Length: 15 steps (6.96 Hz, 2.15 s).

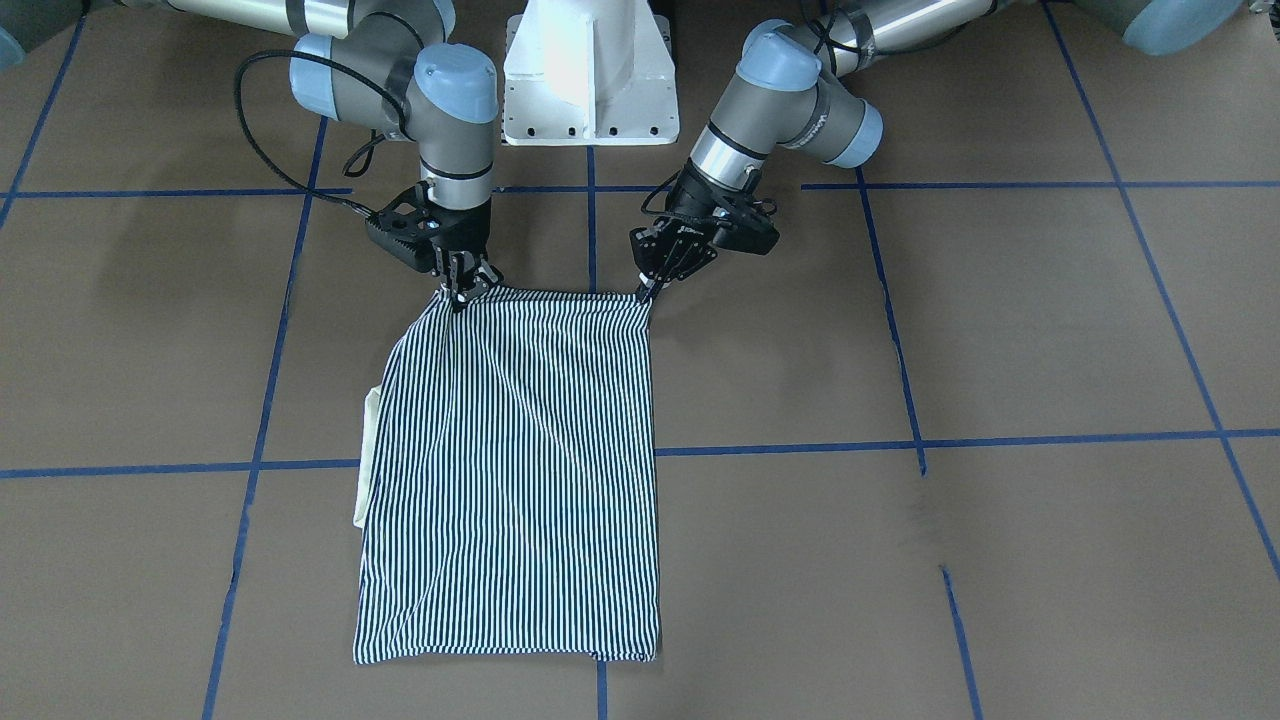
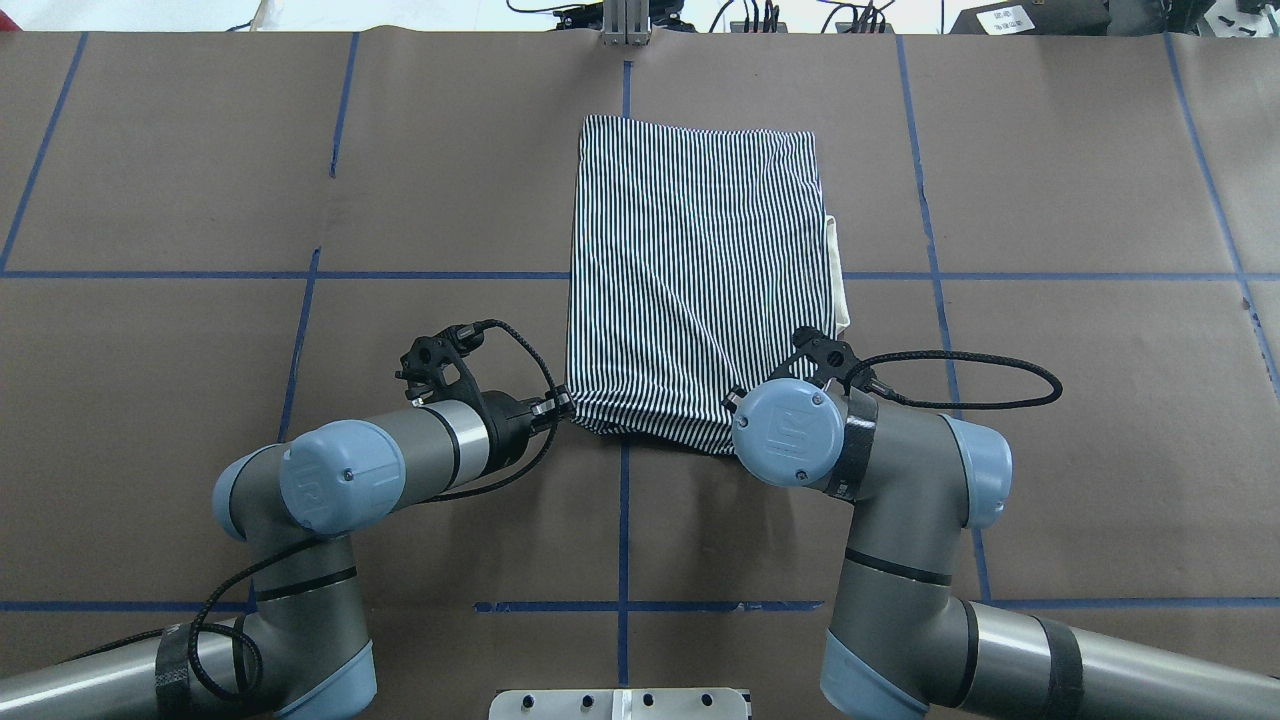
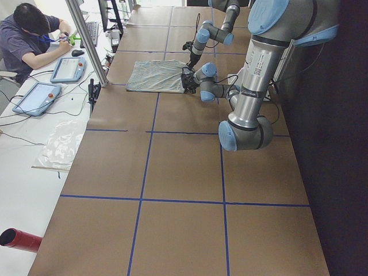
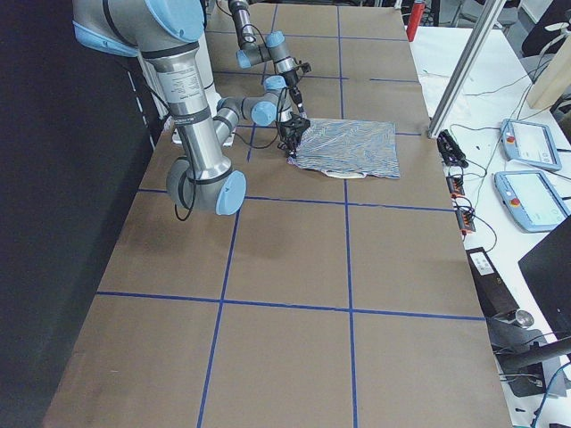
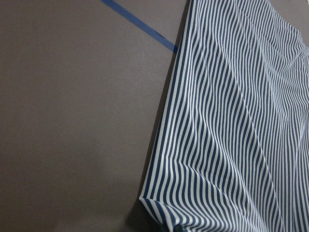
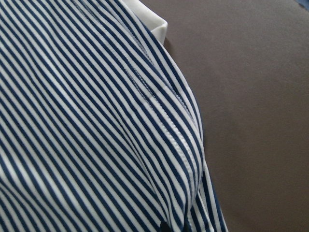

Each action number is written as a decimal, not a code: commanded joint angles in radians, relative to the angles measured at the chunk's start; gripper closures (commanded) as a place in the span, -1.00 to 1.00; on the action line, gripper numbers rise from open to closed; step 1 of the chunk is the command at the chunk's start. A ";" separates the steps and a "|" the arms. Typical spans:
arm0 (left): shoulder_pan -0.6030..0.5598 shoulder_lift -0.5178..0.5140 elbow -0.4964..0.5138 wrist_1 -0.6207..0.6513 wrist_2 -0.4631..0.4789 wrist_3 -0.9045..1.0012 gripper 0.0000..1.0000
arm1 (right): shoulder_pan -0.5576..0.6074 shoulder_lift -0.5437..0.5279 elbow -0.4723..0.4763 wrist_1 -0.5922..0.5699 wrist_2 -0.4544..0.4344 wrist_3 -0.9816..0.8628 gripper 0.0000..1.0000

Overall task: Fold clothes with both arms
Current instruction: 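Lift the near edge with both grippers and pull it toward each other, then fold the held edge over the shirt away from the robot with both grippers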

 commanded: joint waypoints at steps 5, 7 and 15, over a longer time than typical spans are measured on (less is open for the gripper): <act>-0.006 0.059 -0.284 0.174 -0.081 0.015 1.00 | -0.001 0.005 0.349 -0.145 0.001 0.042 1.00; -0.003 0.104 -0.615 0.503 -0.127 -0.002 1.00 | -0.080 0.013 0.583 -0.296 -0.002 0.089 1.00; -0.153 -0.227 -0.272 0.703 -0.174 0.137 1.00 | -0.089 0.013 0.401 -0.310 -0.067 0.083 1.00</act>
